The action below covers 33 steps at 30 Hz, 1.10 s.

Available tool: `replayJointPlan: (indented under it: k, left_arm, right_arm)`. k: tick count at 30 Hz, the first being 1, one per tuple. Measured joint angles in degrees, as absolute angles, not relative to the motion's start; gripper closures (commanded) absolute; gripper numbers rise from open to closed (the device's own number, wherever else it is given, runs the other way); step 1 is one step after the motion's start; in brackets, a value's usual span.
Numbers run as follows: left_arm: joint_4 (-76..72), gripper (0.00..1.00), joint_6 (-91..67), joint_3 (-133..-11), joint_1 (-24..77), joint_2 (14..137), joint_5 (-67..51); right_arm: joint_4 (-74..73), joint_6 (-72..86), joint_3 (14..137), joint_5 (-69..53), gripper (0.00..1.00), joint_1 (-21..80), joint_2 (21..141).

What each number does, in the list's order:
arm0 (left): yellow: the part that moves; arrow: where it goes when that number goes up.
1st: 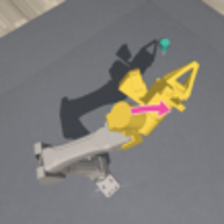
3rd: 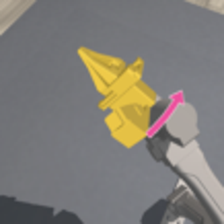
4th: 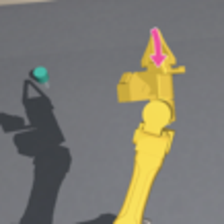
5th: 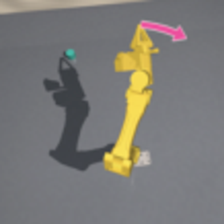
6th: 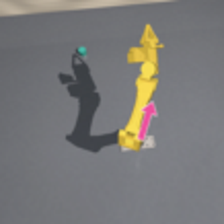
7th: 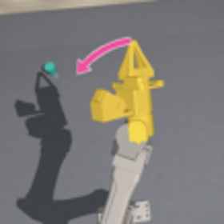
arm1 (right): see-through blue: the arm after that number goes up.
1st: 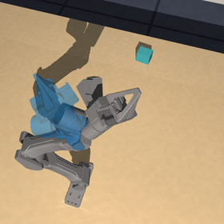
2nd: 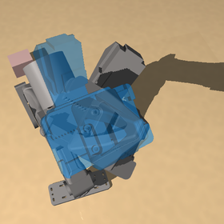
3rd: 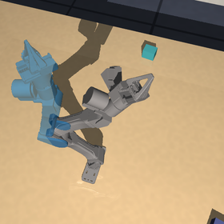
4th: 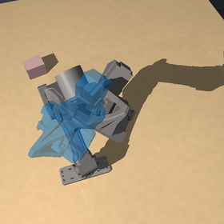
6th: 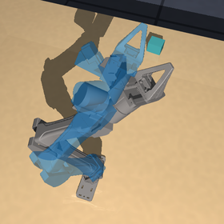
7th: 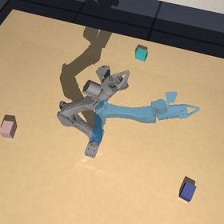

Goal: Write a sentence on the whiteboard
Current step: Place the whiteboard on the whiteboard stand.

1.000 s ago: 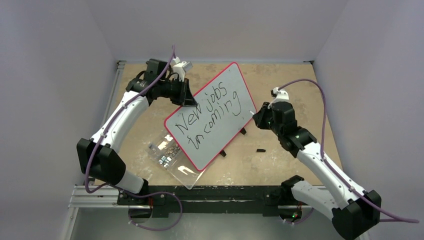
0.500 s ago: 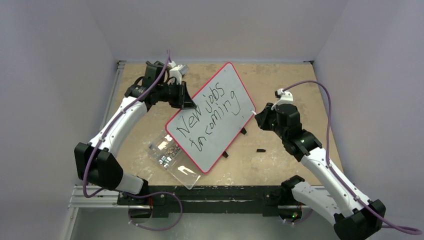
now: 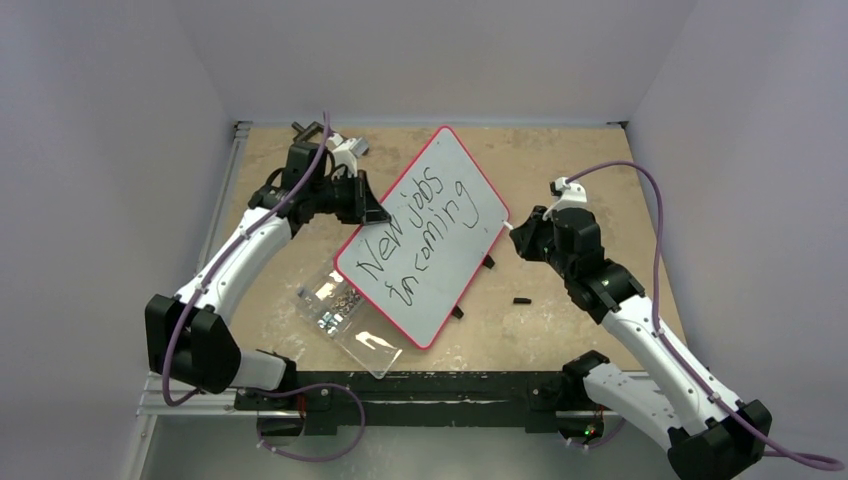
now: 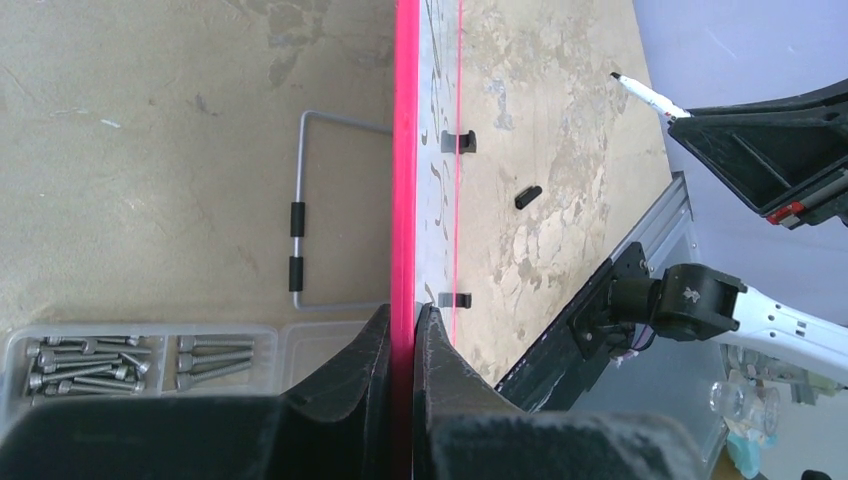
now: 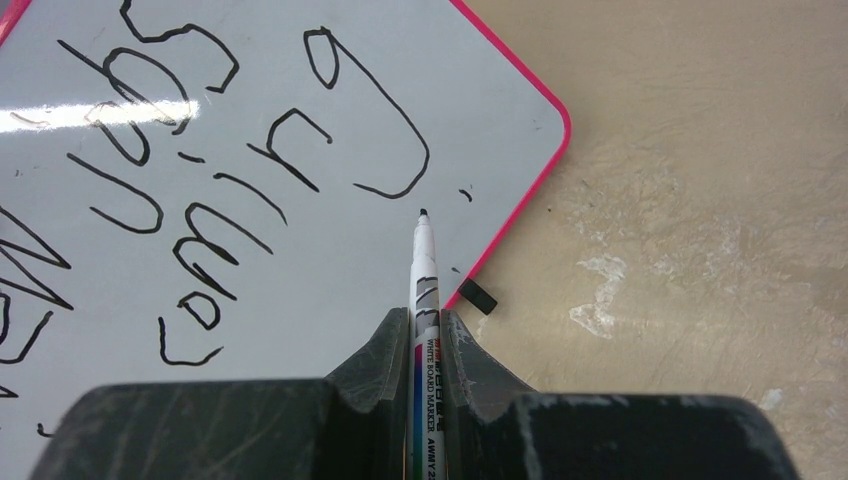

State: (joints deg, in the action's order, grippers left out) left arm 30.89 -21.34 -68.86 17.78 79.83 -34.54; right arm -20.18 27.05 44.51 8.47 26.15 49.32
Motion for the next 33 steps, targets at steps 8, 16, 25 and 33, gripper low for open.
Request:
replayJointPlan:
  k: [8,16,25,33]
  left_arm:
    - [28.0,1.00,-23.4,-65.0,17.7,78.1,-32.4]
    - [26.8,0.95,-24.1,-64.0,17.7,77.8,-31.0]
    - [26.4,0.88,-24.3,-62.3,17.8,77.2,-27.6]
    - [26.4,0.84,-23.7,-62.0,18.3,76.7,-25.4]
  right_arm:
    - [-20.2,27.0,44.5,8.4,1.00,26.2,49.4]
    - [-20.2,27.0,44.5,8.4,1.00,26.2,49.5]
    - [-20.1,27.0,44.5,8.0,1.00,26.2,49.9]
    - [-19.7,27.0,44.5,8.0,1.00,26.2,50.6]
